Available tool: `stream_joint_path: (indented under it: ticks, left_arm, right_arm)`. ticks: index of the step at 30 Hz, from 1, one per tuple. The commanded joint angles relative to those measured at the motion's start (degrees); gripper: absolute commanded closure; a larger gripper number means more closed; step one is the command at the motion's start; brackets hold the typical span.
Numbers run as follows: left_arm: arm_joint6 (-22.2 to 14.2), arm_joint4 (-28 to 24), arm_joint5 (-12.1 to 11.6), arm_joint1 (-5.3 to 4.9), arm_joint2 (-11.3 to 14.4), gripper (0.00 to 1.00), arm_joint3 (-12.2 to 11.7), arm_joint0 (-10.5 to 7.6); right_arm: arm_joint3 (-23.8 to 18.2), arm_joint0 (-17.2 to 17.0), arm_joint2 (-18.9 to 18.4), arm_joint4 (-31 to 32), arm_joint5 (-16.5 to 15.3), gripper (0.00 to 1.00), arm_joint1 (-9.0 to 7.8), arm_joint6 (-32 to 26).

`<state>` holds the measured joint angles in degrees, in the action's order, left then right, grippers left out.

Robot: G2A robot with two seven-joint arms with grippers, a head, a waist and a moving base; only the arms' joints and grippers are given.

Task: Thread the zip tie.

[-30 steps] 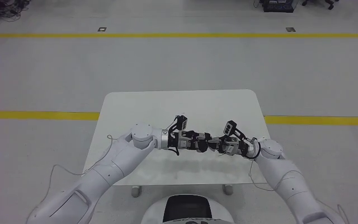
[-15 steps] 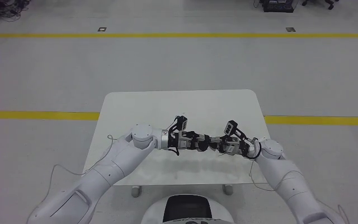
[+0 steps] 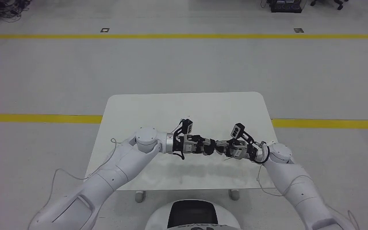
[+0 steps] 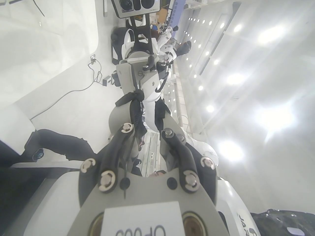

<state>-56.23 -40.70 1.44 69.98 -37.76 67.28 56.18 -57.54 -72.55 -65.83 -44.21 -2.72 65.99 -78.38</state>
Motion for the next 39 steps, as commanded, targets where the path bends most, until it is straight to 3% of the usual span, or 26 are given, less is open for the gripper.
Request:
stream_joint_path:
  ticks: [1, 26, 27, 28, 34, 39]
  left_arm:
    - [0.0, 0.0, 0.0, 0.04, 0.0, 0.86, -0.1, -0.03]
    - [-0.7, -0.3, -0.6, 0.59, 0.2, 1.0, -1.6, -0.31]
    - [-0.7, -0.2, -0.6, 0.6, 0.2, 1.0, -1.7, -0.32]
    - [-0.7, -0.1, -0.7, 0.61, 0.2, 1.0, -1.8, -0.33]
    - [-1.0, 0.4, -1.8, 0.49, -0.1, 1.0, -2.2, -0.16]
    - [-1.1, 1.5, -4.7, 0.14, -0.9, 1.0, -2.1, 0.42]
  right_arm:
    - [-0.1, 0.0, -0.1, -0.2, -0.1, 1.0, -0.01, -0.1]
    - [0.0, 0.3, 0.5, -0.5, 0.2, 1.0, -0.02, -0.4]
    - [0.1, 0.3, 0.5, -0.6, 0.3, 0.88, -0.01, -0.3]
    - [0.1, 0.3, 0.5, -0.7, 0.5, 0.0, -0.01, -0.1]
    - [0.2, 0.1, -0.1, -1.5, 0.9, 0.0, -0.1, 0.7]
    - [0.1, -0.2, -1.0, -2.8, 0.6, 0.0, -0.19, 2.1]
